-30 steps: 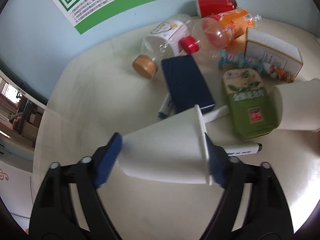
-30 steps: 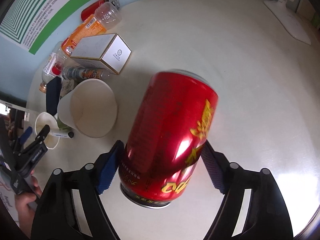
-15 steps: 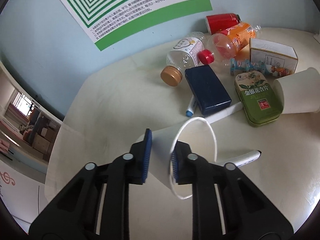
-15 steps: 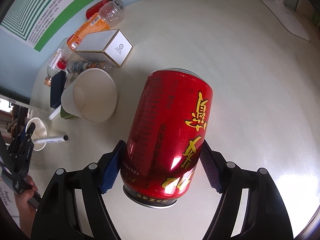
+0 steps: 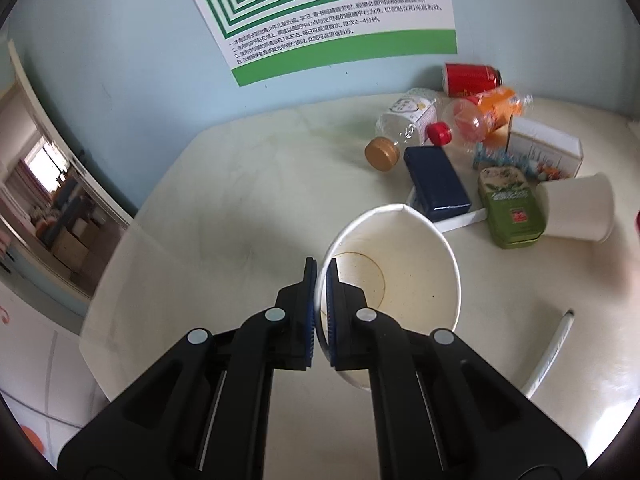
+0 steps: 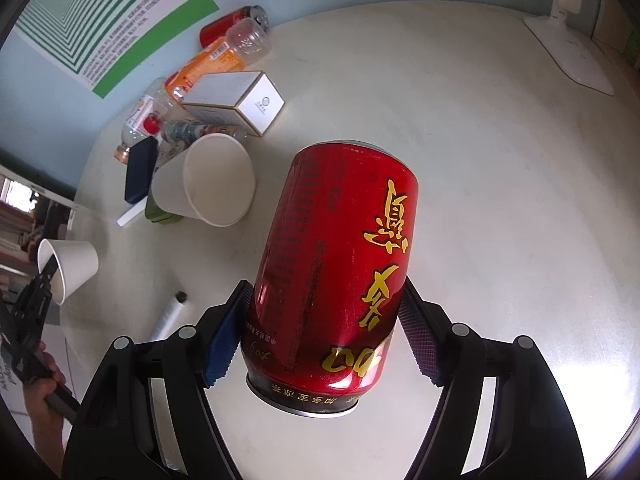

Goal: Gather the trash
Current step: 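Lift the red can and white cup and carry both toward the teal bin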

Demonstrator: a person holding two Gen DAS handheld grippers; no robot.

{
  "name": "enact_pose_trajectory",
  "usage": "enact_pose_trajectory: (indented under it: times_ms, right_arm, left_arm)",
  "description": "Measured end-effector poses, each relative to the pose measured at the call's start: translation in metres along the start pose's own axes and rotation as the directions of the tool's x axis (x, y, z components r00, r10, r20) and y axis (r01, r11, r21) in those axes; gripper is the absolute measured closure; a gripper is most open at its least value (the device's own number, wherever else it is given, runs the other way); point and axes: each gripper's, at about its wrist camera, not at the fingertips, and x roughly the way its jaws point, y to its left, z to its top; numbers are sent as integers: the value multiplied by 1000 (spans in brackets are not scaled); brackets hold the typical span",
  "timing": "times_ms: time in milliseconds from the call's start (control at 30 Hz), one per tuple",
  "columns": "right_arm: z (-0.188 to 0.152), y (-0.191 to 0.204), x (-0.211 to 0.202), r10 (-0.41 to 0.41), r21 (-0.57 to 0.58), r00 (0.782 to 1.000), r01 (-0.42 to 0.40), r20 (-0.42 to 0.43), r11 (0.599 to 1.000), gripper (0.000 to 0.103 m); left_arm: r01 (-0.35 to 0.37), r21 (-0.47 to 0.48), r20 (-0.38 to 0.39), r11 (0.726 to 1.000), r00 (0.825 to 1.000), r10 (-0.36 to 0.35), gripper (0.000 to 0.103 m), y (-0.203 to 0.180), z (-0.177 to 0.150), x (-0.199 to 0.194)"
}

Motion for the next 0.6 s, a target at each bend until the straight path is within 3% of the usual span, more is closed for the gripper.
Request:
enact_pose_trajectory:
  times_ms: [367,600]
  right_arm:
    - [-21,13,-30,58,-90,998,-57,-2,994,31]
    - [-44,54,-52,144,-218,990,-143,-14,965,31]
  left_arm:
    - [35,-11,-21,999,999,-35,100,-12,-15,-25]
    - [34,-36,-22,999,999,-35,100,-6,-25,-41]
